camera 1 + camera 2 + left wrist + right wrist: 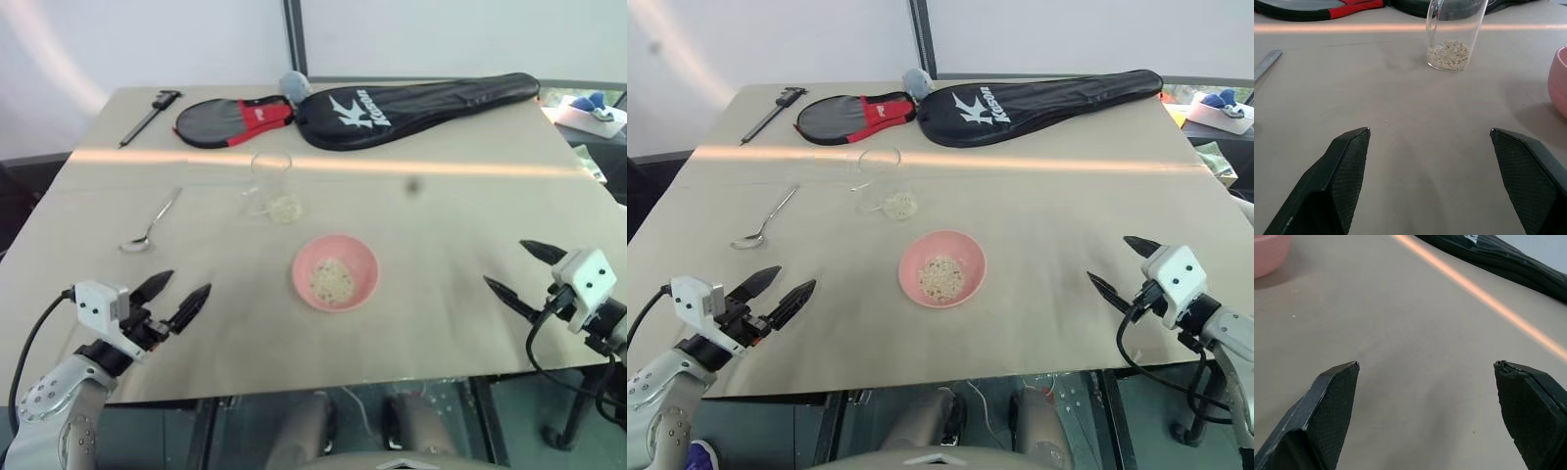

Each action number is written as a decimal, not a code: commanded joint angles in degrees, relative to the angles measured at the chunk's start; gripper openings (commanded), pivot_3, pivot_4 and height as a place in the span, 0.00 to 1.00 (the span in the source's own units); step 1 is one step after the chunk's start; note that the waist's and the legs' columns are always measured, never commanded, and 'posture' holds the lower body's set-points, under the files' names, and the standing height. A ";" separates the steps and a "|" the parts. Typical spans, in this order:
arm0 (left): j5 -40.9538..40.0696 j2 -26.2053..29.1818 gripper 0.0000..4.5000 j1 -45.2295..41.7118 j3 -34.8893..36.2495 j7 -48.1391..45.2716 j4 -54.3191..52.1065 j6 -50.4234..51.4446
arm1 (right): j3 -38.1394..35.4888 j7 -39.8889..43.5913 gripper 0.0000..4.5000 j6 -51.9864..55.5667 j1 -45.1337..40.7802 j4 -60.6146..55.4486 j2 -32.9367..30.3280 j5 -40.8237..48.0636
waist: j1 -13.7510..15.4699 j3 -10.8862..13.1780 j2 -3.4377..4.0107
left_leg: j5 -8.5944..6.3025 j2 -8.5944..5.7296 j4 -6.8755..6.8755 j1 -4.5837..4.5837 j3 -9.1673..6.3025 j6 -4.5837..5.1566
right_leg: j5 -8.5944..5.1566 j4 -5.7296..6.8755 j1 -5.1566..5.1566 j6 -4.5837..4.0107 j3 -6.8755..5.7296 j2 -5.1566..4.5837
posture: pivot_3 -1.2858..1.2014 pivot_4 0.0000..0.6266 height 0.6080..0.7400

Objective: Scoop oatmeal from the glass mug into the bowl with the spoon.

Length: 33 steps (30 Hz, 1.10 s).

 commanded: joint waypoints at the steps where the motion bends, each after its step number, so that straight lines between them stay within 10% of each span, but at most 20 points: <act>1: 0.12 0.23 0.91 -1.40 0.39 0.61 -0.26 -0.59 | -2.02 0.54 1.00 0.00 -0.50 -1.57 -0.80 2.01 | 0.00 0.00 0.00 | 0.00 0.00 0.00 0.00 0.00 0.00 | 0.00 0.00 0.00 0.00 0.00 0.00 | 0.52 0.24 1.00; 25: 4.94 9.95 0.91 -22.88 1.42 15.29 7.19 17.36 | 1.65 23.58 1.00 3.09 -23.54 -1.11 -2.37 29.64 | 0.01 0.07 -0.11 | 0.12 -0.01 0.02 -0.13 -0.01 -0.20 | 0.03 -0.10 -0.07 -0.01 -0.05 0.02 | 0.52 0.24 1.00; 33: 12.08 18.88 0.91 -36.62 -8.74 19.85 17.58 33.25 | 1.35 24.50 1.00 3.50 -22.59 -2.05 -2.81 29.75 | -0.02 0.07 -0.11 | 0.12 -0.02 0.03 -0.07 -0.02 -0.21 | 0.04 0.05 -0.07 0.00 -0.05 0.01 | 0.52 0.24 1.00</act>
